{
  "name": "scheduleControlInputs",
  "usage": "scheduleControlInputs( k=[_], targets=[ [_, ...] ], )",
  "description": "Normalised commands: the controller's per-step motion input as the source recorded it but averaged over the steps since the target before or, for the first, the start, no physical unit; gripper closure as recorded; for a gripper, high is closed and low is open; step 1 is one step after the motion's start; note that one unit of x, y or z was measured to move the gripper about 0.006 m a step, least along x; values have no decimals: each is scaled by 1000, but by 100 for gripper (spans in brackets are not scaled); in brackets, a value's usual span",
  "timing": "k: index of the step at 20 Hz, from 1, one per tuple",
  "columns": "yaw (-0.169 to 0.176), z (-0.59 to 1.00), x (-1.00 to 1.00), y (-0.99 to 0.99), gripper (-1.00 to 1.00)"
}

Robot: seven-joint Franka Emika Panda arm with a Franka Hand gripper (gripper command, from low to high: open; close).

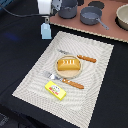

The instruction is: Place the bread, butter, and milk from the table onto the serving area.

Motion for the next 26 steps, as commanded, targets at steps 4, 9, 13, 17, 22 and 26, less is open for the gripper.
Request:
scheduleControlInputs(
  k=[4,9,13,17,22,26],
  targets=[
    [55,-267,-76,-82,-100],
    [46,-339,-121,-13,-100],
    [38,-357,-204,-39,-100],
    [47,-374,-304,-73,-100],
    [56,-307,-337,-95,-100],
    [47,-299,-356,-132,-100]
  ],
)
